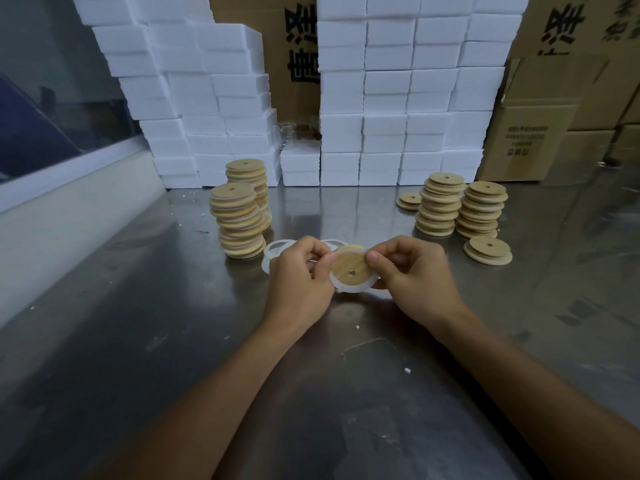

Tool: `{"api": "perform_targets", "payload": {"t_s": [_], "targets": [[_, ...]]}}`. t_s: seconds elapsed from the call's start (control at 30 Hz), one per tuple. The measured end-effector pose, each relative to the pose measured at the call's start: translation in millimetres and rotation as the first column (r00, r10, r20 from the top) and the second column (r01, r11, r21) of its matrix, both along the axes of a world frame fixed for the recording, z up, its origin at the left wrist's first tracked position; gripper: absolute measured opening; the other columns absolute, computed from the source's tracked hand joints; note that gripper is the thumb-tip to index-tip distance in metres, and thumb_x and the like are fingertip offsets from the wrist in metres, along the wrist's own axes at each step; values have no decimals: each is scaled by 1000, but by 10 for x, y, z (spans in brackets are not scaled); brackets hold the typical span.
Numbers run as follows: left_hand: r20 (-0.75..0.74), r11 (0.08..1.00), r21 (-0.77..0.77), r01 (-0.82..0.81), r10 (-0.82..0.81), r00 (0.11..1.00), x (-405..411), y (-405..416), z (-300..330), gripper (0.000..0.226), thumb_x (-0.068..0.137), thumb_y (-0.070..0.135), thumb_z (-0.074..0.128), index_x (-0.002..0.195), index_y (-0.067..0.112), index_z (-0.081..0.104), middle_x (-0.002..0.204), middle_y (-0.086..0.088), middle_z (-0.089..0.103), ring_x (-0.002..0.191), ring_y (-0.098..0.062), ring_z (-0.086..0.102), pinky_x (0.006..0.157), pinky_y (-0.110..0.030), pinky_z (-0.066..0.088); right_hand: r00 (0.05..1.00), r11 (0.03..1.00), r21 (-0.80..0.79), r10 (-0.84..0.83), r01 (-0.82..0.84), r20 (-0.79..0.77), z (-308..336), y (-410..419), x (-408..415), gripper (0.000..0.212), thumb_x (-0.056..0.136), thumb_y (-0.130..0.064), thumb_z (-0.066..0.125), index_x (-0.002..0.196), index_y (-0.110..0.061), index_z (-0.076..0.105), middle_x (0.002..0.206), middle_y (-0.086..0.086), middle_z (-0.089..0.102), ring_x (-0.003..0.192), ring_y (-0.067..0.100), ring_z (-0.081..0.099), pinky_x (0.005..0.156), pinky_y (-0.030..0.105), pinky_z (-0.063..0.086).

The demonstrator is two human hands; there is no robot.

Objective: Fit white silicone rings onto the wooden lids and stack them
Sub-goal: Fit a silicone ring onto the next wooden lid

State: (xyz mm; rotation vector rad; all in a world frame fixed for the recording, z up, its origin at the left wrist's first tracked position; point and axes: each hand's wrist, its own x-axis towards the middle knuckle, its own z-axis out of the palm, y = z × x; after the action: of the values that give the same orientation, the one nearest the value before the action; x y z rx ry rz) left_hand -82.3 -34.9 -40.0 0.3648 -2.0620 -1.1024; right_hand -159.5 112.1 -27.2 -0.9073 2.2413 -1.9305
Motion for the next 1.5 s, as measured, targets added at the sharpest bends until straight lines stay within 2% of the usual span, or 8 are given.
{"api": "perform_targets", "payload": {"t_s": [0.3,0.5,0.6,0.7,0.87,1.0,1.13,1.5], "targets": [[13,989,-128,69,-67,998,56,-47,40,15,91,10,65,79,14,56,77,-1,66,68,-18,69,56,-49,57,991,997,-33,79,-76,109,26,51,-36,7,88,-3,69,88,3,68,77,8,76,72,15,74,61,20,57],[-34,944,-330,-1,-11,999,100,-57,52,21,88,8,65,74,19,54,68,12,57,62,-4,59,55,-14,48,993,1000,-1,28,-28,118,-33,7,-16,3,89,-5,69,89,-3,68,81,15,74,70,16,71,66,29,61],[-14,903,-428,45,-56,998,110,-36,46,16,83,15,59,69,14,52,65,4,58,60,-11,55,55,-22,48,999,995,100,-31,29,23,-62,17,-35,5,90,-11,69,87,-15,70,79,1,75,73,9,72,66,25,60],[19,929,-355,101,-101,995,96,-35,26,14,80,20,58,69,12,55,62,3,58,60,-14,57,56,-42,51,996,989,121,-77,81,-39,-64,13,-40,16,91,-10,67,82,-23,69,76,-5,73,69,7,70,61,24,56],[141,961,-179,213,-189,972,71,-56,-26,31,79,59,61,86,31,49,60,10,61,54,-6,54,51,-21,44,977,997,26,-68,75,-203,6,1,50,26,89,1,64,81,-24,67,79,-6,71,76,10,69,71,22,57],[198,943,-181,279,-243,950,68,-54,-2,51,84,68,50,101,23,65,85,5,68,79,-11,64,70,-39,55,945,1000,17,1,5,-327,54,-16,113,15,88,4,64,89,-10,70,81,-8,70,75,4,66,70,16,53],[47,949,-235,212,-207,977,70,-28,4,56,89,61,42,80,12,67,71,-3,66,69,-20,60,67,-48,49,988,998,-1,60,-61,-142,48,-16,115,8,95,-3,60,89,-6,65,75,2,68,67,11,63,65,24,53],[-144,976,-213,52,-84,986,8,75,-17,53,92,57,47,64,11,51,55,0,47,58,-18,45,53,-32,39,897,970,-225,175,-87,406,112,-9,124,18,97,-9,59,80,-6,65,65,4,64,61,11,63,63,26,58]]}}
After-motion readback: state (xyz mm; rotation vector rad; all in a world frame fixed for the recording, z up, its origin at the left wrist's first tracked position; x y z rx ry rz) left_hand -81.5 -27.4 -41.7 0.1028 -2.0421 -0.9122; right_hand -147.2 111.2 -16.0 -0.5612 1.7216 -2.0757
